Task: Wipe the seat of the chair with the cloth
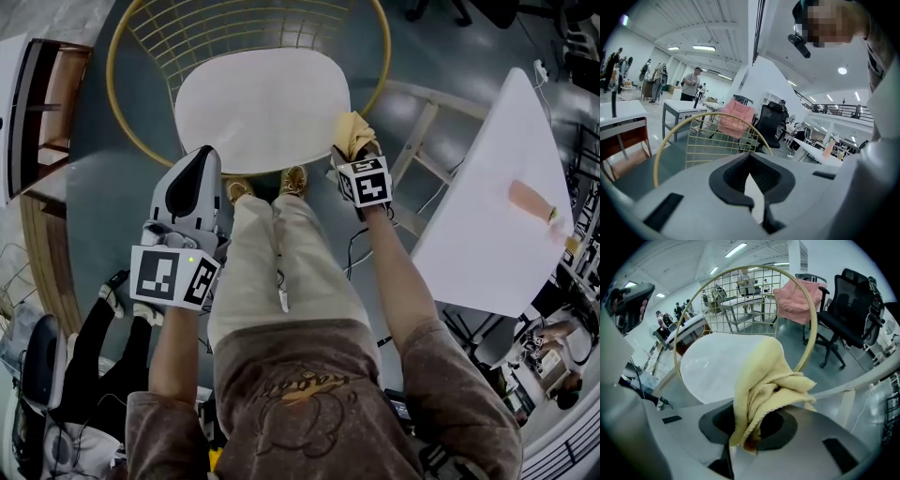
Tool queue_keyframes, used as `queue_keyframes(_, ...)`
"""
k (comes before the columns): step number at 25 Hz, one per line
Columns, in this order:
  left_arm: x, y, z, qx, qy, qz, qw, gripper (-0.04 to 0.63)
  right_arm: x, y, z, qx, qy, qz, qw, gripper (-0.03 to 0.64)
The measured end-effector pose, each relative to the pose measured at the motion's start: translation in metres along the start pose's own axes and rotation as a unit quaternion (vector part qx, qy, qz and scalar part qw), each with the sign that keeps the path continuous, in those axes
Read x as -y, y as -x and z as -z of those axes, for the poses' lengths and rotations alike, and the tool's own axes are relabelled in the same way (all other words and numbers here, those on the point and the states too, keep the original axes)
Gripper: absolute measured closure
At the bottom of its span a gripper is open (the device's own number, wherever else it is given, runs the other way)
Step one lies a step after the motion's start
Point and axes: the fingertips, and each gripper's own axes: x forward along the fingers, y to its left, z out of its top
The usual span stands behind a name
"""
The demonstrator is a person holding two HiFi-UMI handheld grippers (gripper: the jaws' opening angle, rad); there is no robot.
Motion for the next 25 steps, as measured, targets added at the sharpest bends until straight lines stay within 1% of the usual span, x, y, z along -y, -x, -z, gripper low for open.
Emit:
queue_keyframes(6,-0.011,0.007,0.002,-0.007,-0.009,-0.012,0.9999,0.589,-0.003,-0.014,0.005,-0.006,0.002,0.008,1.0,0.506)
queue_keyframes(13,-0.022,0.015,0.006,-0.01,-0.006,-0.022,0.9997,0.589,-0.013,-0.018,0.005,-0.012,0.018,0.02,1.0,0.506)
queue_keyframes(17,-0.023,0.015,0.009,-0.012,-0.006,-0.021,0.9997,0.589,-0.029,-0.025,0.006,-0.014,0.017,0.012,1.0,0.506)
queue_keyframes(21,-0.026,0.015,0.008,-0.013,-0.009,-0.021,0.9997,0.589,-0.051,-0.037,0.005,-0.018,0.027,-0.005,0.999,0.506)
queue_keyframes(25,-0.029,0.016,0.007,-0.013,-0.006,-0.024,0.9996,0.589,-0.063,-0.046,0.002,-0.016,0.022,-0.016,0.999,0.506)
